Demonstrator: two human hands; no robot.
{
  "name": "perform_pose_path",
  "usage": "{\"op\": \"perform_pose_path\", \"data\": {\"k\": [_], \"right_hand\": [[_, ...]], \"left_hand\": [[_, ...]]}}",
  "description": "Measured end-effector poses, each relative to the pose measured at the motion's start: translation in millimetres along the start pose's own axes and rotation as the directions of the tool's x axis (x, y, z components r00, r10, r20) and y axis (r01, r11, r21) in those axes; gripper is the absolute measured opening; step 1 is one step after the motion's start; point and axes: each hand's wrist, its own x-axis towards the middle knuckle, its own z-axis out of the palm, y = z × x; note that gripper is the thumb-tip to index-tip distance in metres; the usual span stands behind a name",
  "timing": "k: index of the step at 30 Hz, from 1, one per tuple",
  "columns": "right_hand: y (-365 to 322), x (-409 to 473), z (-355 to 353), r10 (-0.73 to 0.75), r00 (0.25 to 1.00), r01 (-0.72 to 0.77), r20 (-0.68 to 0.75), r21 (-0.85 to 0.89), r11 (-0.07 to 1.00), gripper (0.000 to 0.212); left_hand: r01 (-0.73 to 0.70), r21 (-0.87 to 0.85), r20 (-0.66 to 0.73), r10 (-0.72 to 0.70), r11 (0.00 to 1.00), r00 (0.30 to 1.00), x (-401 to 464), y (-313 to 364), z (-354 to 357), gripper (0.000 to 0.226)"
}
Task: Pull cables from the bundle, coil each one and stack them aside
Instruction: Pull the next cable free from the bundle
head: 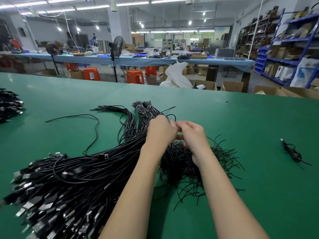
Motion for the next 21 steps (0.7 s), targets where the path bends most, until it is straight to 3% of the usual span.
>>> {"op": "perform_pose_path", "data": {"k": [4, 9, 12, 15, 18, 21], "right_hand": [[-18.2, 27.9, -2.6, 0.125, 0.992, -0.126, -0.012, -0.089, 0.988, 0.01], [-33.2, 47.5, -8.7, 0.146, 0.983, -0.078, 0.114, -0.463, 0.883, 0.012], [-46.3, 52.7, -0.1, 0.242, 0.94, -0.024, 0.24, -0.661, 0.75, 0.024], [-50.3, 54.1, 11.8, 0.307, 0.902, 0.037, 0.302, -0.764, 0.644, 0.018], [-41.0, 53.2, 23.3, 0.207, 0.942, 0.125, 0.263, -0.851, 0.509, 0.017], [-32.1, 52.2, 20.7, 0.114, 0.979, 0.078, 0.168, -0.827, 0.557, 0.014]], "left_hand": [[0.003, -0.062, 0.075, 0.002, 0.998, 0.997, -3.3, 9.3, 2.2, 0.031], [-0.087, 0.059, 0.313, 0.065, 0.994, 0.947, -11.8, 16.6, 6.3, 0.033], [-0.243, 0.173, 0.535, 0.117, 0.954, 0.837, -16.8, 21.9, 10.2, 0.039], [-0.38, 0.223, 0.717, 0.113, 0.898, 0.688, -17.7, 21.3, 6.0, 0.036], [-0.372, 0.114, 0.76, 0.16, 0.921, 0.63, -17.4, 18.7, -6.0, 0.04], [-0.275, -0.057, 0.782, 0.214, 0.96, 0.585, -11.5, 5.3, -26.5, 0.028]]}}
